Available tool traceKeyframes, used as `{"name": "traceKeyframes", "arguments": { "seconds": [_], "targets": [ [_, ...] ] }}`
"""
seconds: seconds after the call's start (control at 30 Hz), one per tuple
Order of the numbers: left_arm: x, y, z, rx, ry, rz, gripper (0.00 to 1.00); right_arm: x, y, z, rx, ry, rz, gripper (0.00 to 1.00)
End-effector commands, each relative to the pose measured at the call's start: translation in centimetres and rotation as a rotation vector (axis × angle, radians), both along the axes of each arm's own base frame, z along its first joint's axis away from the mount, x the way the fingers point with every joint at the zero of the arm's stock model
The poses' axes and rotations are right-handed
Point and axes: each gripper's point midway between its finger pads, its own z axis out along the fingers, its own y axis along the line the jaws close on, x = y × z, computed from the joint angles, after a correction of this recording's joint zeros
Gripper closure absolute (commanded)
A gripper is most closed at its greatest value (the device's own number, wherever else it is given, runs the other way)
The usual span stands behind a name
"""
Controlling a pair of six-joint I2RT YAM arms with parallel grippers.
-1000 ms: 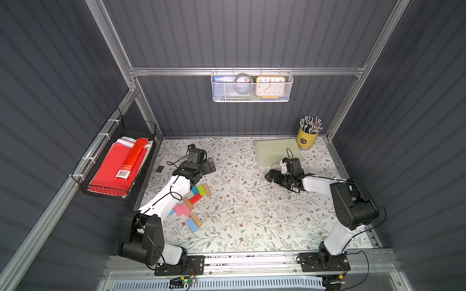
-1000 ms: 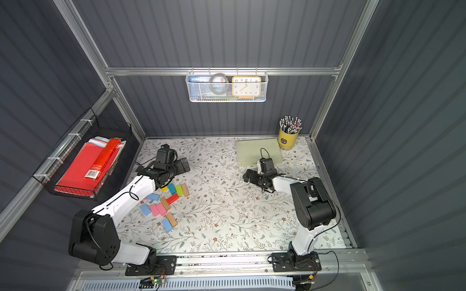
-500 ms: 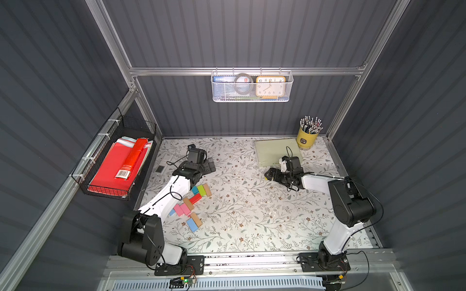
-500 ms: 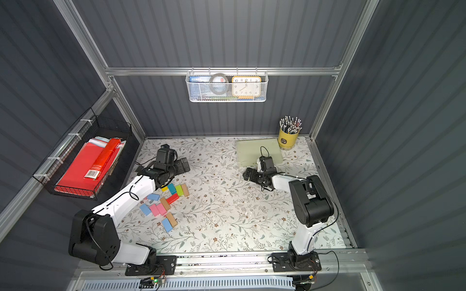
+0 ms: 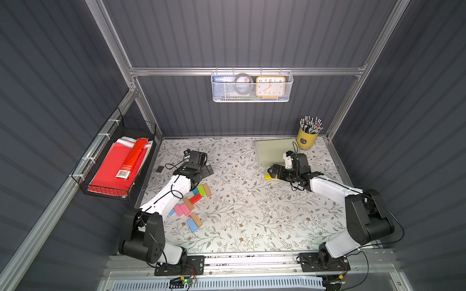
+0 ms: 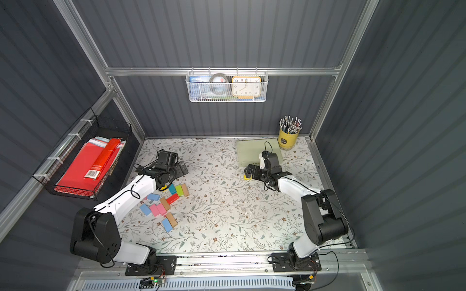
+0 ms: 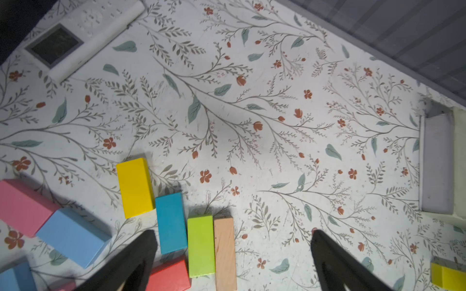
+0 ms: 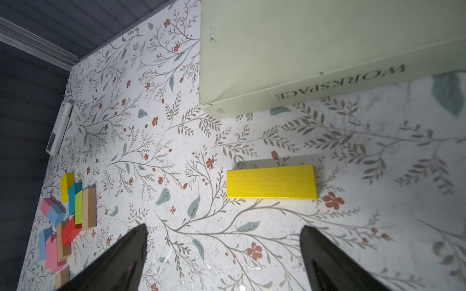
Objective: Assemble the number 8 with building blocks
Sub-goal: Adjust the building block at the center of the board, then pick up the building block from the center of the board.
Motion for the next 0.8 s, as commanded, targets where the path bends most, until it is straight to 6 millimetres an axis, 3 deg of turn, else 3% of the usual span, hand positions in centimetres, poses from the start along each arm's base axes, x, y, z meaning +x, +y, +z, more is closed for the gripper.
{"name": "traceKeyframes", "arguments": {
  "seconds": [0.0, 0.17, 0.37, 0.77],
  "targets": [
    [-1.1, 1.9, -2.4, 0.013, 0.110, 0.076, 0.01, -0.3, -0.9, 1.0, -0.083, -0.040, 0.020, 0.01],
    [-1.8, 4.4, -5.4, -0.003, 0.211, 0.114, 0.04, -1.0, -1.4, 2.1, -0.100, -0.078, 0.028, 0.01],
    [-1.6, 8.3, -6.3, 0.018, 0.225, 0.201, 0.10, -2.0, -1.5, 1.7, -0.100, -0.076, 0.042, 0.01],
    [-0.4, 10.8, -9.0, 0.067, 0.293, 0.232, 0.26, -3.3, -2.2, 1.5, -0.134, -0.093, 0.060, 0.01]
  ]
}}
